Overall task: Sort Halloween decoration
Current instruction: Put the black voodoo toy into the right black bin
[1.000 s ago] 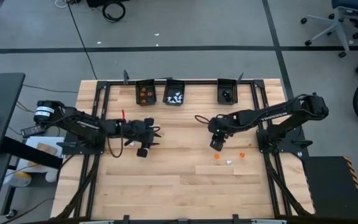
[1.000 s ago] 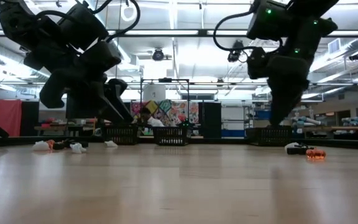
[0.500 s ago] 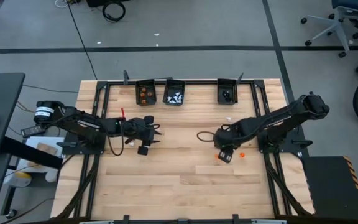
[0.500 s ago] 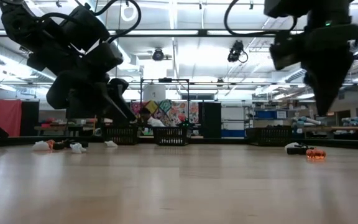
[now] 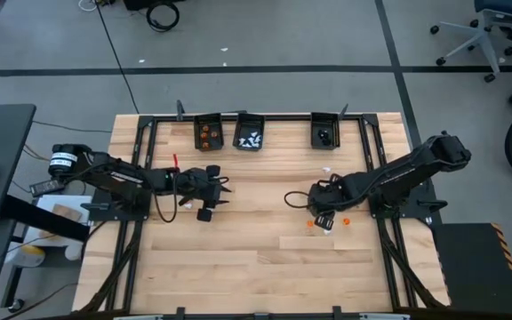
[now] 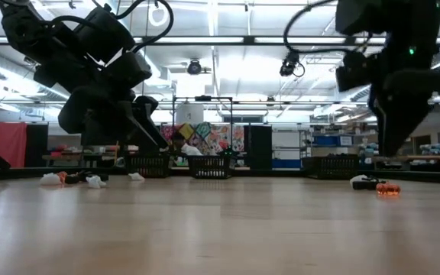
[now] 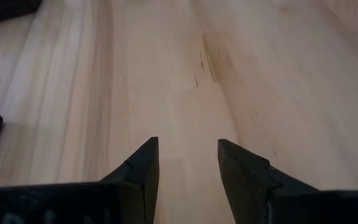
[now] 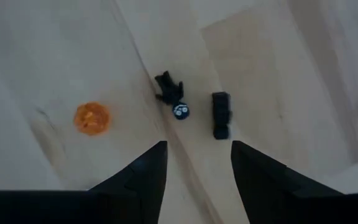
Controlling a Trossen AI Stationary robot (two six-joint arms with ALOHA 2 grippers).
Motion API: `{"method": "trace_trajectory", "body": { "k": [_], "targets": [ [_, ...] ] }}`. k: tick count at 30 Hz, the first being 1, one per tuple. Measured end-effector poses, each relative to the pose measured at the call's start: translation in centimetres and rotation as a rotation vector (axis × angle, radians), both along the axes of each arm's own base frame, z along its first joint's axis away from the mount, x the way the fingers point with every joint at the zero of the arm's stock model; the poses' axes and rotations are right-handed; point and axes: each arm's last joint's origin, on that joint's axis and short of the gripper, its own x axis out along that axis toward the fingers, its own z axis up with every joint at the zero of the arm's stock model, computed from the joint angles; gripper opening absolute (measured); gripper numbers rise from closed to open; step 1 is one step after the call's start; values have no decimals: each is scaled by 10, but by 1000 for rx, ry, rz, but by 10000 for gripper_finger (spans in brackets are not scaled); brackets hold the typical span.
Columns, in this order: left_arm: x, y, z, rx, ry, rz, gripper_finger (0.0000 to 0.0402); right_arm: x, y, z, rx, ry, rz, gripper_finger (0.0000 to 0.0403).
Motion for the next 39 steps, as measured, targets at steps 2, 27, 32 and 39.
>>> {"method": "trace_trajectory", "body": {
  "k": [2,27,32,39],
  "targets": [
    [0,0,0,0,1,0,144,-3,-4,-9,-4,6,-6,172],
    [0,0,0,1,2,-1,144,-7,-37,-42,31,-77,3,93],
    [0,0,0,1,2,-1,144,-6,-37,-41,32,-87,8,44],
    [0,0,0,1,2,-1,144,1,-38,-33,21,-110,17,29]
  ]
}}
